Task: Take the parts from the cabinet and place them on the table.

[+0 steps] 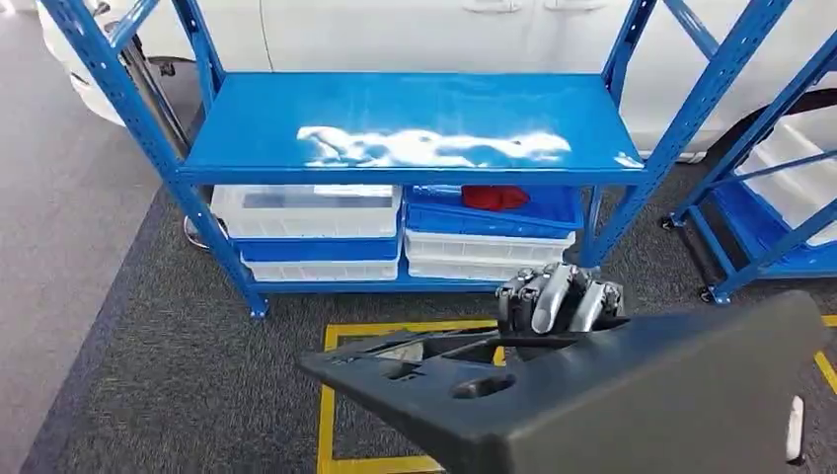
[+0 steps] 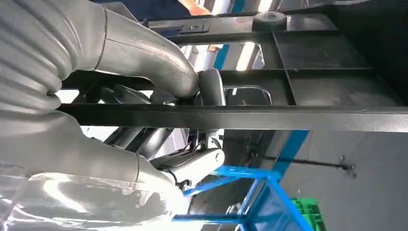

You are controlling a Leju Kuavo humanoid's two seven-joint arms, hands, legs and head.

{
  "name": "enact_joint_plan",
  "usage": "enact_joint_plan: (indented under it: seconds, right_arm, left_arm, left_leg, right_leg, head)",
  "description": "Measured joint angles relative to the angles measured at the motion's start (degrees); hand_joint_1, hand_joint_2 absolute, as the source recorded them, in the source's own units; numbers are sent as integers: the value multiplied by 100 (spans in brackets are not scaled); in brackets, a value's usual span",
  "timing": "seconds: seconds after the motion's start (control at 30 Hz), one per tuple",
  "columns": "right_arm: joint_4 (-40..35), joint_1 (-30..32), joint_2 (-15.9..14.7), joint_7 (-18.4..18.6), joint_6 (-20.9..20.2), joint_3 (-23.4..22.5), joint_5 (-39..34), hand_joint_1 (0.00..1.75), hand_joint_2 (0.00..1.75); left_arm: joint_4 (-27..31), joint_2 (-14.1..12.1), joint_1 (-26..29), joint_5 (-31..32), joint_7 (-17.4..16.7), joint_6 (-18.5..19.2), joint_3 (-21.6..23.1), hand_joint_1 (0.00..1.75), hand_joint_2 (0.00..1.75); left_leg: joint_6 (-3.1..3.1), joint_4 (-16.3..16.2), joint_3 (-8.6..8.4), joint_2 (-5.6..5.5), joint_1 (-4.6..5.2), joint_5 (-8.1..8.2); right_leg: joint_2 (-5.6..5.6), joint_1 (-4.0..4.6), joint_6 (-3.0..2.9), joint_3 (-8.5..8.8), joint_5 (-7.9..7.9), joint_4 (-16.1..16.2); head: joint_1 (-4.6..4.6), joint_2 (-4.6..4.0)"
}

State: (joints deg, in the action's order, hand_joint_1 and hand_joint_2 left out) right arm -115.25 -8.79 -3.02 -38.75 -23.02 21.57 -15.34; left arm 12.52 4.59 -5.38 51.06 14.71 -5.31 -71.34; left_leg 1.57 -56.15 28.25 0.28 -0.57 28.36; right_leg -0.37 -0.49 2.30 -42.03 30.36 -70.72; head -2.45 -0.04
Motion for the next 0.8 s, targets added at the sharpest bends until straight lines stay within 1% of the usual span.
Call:
enact_joint_plan:
  seconds: [0.03, 0.07, 0.1, 0.13, 0.17, 0.2, 0.23, 0.27, 0.33, 0.37, 0.4, 0.43, 0.47, 0.5, 0.53, 0.57, 0.6, 0.63, 0.67, 0.7, 0.73, 0.77, 0.8]
  right_arm:
    - [2, -1, 0, 0, -42, -20, -4, 175, 175]
    - [11, -5, 0, 0, -90, -44, -17, 175, 175]
    - [15, -20, 0, 0, -123, -59, -39, 175, 175]
    - [20, -47, 0, 15, -170, -72, -79, 175, 175]
    - [20, -87, 4, 31, -208, -81, -118, 175, 175]
    - [20, -150, 11, 46, -236, -87, -142, 175, 175]
    - [26, -215, 24, 76, -271, -96, -166, 175, 175]
    - [33, -277, 37, 90, -301, -96, -183, 175, 175]
    - [50, -307, 53, 101, -334, -118, -214, 175, 175]
    - [63, -323, 55, 118, -352, -131, -214, 175, 175]
    - [74, -346, 55, 129, -358, -140, -214, 175, 175]
    - [85, -384, 55, 131, -365, -144, -214, 175, 175]
    - [105, -420, 57, 122, -354, -146, -210, 175, 175]
    - [127, -435, 57, 107, -343, -149, -195, 175, 175]
    - [153, -434, 55, 79, -321, -164, -168, 175, 175]
    - [192, -432, 55, 44, -282, -183, -136, 175, 175]
    - [216, -432, 52, 15, -260, -195, -92, 175, 175]
    - [234, -432, 46, -8, -245, -207, -61, 175, 175]
    - [247, -432, 44, -39, -221, -219, -33, 175, 175]
    - [254, -432, 39, -66, -172, -229, -2, 175, 175]
    - [256, -430, 33, -79, -142, -232, 15, 175, 175]
    - [262, -433, 24, -90, -120, -238, 44, 175, 175]
    - [258, -399, 20, -101, -89, -245, 81, 175, 175]
  left_arm:
    - [0, -7, 3, 0, -17, -7, -11, 0, 175]
    - [0, -9, 6, -2, -39, -15, -17, 0, 175]
    - [0, -9, 6, -18, -52, -18, -26, 0, 175]
    - [0, -9, 7, -44, -68, -17, -39, 0, 175]
    - [0, -7, 6, -61, -85, -18, -48, 0, 175]
    - [0, -7, 4, -72, -98, -17, -57, 0, 175]
    - [0, -7, 4, -87, -100, -17, -72, 0, 175]
    - [0, -9, 4, -105, -105, -24, -94, 0, 175]
    - [0, -11, -5, -127, -114, -39, -140, 0, 175]
    - [0, -11, -17, -140, -116, -46, -151, 0, 175]
    - [2, -22, -31, -159, -120, -48, -157, 0, 175]
    - [0, -28, -36, -160, -127, -50, -164, 0, 175]
    - [0, -28, -31, -153, -149, -50, -175, 0, 175]
    - [0, -26, -22, -140, -166, -48, -177, 0, 175]
    - [0, -26, -9, -131, -188, -48, -179, 0, 175]
    - [0, -26, -1, -118, -216, -39, -179, 0, 175]
    - [0, -28, 2, -111, -227, -20, -179, 0, 175]
    - [0, -31, 0, -101, -253, -7, -179, 0, 175]
    - [0, -35, -3, -70, -284, -2, -179, 0, 175]
    - [0, -37, -2, -35, -335, -4, -177, 0, 175]
    - [0, -39, 9, -13, -369, -18, -177, 0, 175]
    - [0, -39, 8, 26, -400, -55, -175, 0, 175]
    - [0, -39, 11, 46, -435, -88, -170, 0, 175]
  left_leg:
    - [7, -8, 55, 35, 3, -40]
    - [2, -18, 102, 43, 5, -67]
    - [-6, -37, 131, 66, 4, -88]
    - [-15, -59, 158, 94, 3, -95]
    - [-24, -82, 173, 132, 2, -96]
    - [-43, -103, 175, 169, 3, -91]
    - [-79, -109, 190, 204, 36, -88]
    - [-115, -152, 215, 243, 54, -81]
    - [-165, -133, 216, 350, 49, -95]
    - [-197, -134, 210, 395, 55, -92]
    - [-231, -174, 242, 374, 39, -35]
    - [-257, -331, 296, 214, 26, 97]
    - [-266, -676, 453, 122, 21, 324]
    - [-282, -1152, 668, 80, 8, 565]
    - [-293, -1617, 877, 57, 3, 744]
    - [-297, -1913, 1017, 46, 2, 798]
    - [-291, -1912, 1016, 40, 1, 708]
    - [-279, -1661, 896, 34, 1, 508]
    - [-262, -1226, 687, 7, -2, 248]
    - [-239, -691, 430, -117, -10, -22]
    - [-200, -326, 270, -403, -25, -68]
    - [-205, -176, 226, -476, -38, -33]
    - [-197, -221, 247, -427, -15, -40]
  right_leg:
    - [0, -8, 18, -119, 170, -397]
    - [1, -15, 25, -136, 212, -574]
    - [0, -24, 29, -18, 127, -466]
    - [-7, -29, 25, 239, -49, -114]
    - [-44, -29, 9, 576, -266, 421]
    - [-155, -22, -22, 906, -453, 961]
    - [-345, 32, -67, 1021, -345, 1189]
    - [-317, 69, -150, 991, -366, 1264]
    - [-219, 78, -216, 940, -375, 1230]
    - [-168, 68, -254, 925, -398, 1248]
    - [-131, 23, -318, 942, -444, 1298]
    - [-100, 25, -349, 929, -459, 1307]
    - [-60, 25, -379, 907, -476, 1307]
    - [-14, 32, -396, 888, -489, 1307]
    - [42, 40, -404, 868, -501, 1303]
    - [105, 45, -402, 852, -512, 1296]
    - [166, 45, -394, 844, -523, 1289]
    - [229, 44, -384, 840, -529, 1278]
    - [289, 43, -378, 840, -532, 1265]
    - [349, 42, -368, 837, -532, 1246]
    - [407, 32, -343, 811, -535, 1226]
    - [477, 64, -295, 755, -542, 1178]
    - [534, 33, -239, 712, -582, 1191]
  head:
    - [0, -2]
    - [0, -2]
    - [0, -2]
    - [0, 0]
    - [0, -2]
    - [0, 0]
    - [2, -2]
    - [0, 0]
    - [0, -2]
    - [0, 0]
    - [0, 0]
    - [0, -2]
    - [0, -2]
    - [0, -2]
    - [0, -2]
    - [0, -2]
    - [0, -2]
    - [0, 0]
    - [0, -2]
    - [0, 0]
    - [0, -2]
    - [0, -2]
    - [0, 0]
